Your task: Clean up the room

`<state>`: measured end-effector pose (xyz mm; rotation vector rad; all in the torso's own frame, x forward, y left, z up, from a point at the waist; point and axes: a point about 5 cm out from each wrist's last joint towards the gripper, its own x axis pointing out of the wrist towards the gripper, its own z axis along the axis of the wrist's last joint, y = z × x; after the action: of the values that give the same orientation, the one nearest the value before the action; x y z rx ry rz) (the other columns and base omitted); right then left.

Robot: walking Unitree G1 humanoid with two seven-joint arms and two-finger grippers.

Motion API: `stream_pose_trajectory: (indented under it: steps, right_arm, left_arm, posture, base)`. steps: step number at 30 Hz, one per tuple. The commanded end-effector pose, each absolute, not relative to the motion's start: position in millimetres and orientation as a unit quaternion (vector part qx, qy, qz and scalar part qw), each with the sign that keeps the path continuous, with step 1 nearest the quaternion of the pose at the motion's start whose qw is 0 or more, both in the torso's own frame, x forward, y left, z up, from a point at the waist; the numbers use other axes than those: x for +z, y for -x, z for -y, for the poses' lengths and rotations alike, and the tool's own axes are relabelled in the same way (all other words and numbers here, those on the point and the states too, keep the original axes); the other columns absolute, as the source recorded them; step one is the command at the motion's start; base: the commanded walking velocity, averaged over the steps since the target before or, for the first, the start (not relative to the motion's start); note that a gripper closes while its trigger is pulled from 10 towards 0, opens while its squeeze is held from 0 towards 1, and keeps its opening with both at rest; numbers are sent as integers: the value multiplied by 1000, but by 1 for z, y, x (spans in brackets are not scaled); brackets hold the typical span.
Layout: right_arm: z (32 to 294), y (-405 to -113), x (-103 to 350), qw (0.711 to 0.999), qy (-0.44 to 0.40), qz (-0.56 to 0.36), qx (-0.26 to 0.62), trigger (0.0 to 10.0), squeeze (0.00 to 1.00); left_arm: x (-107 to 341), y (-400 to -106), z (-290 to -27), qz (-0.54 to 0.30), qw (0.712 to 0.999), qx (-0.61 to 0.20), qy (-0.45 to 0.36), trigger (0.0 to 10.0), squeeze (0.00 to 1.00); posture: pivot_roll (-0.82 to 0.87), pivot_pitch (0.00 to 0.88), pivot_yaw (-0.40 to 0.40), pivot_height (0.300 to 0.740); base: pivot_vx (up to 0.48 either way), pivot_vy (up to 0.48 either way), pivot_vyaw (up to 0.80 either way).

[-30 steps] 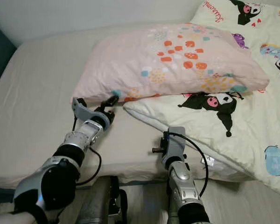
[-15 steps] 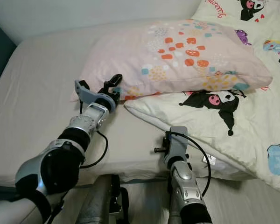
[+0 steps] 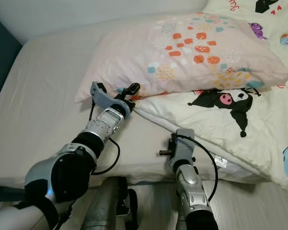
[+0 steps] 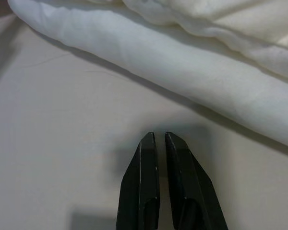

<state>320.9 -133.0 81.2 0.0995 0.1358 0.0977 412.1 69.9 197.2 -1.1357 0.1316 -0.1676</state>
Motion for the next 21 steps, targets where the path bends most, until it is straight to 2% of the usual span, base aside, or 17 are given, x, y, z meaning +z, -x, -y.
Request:
stream_pose_trajectory:
  steps: [1, 14, 21]
  right_arm:
    - [127, -312, 69, 993, -53, -95, 52, 10000, 0]
    - [128, -307, 74, 994, -55, -87, 38, 10000, 0]
    - [132, -308, 77, 995, -52, -82, 31, 10000, 0]
  left_arm:
    - [188, -410, -68, -81, 837, -63, 537, 10000, 0]
    - [207, -414, -61, -66, 813, -41, 577, 10000, 0]
    - [224, -418, -66, -41, 779, -43, 625, 10000, 0]
  posture:
    - [-125, 474, 204, 627]
    - [-168, 479, 243, 627]
    - [-171, 478, 242, 627]
  base:
    - [0, 0, 0]
    - [0, 0, 0]
    - [0, 0, 0]
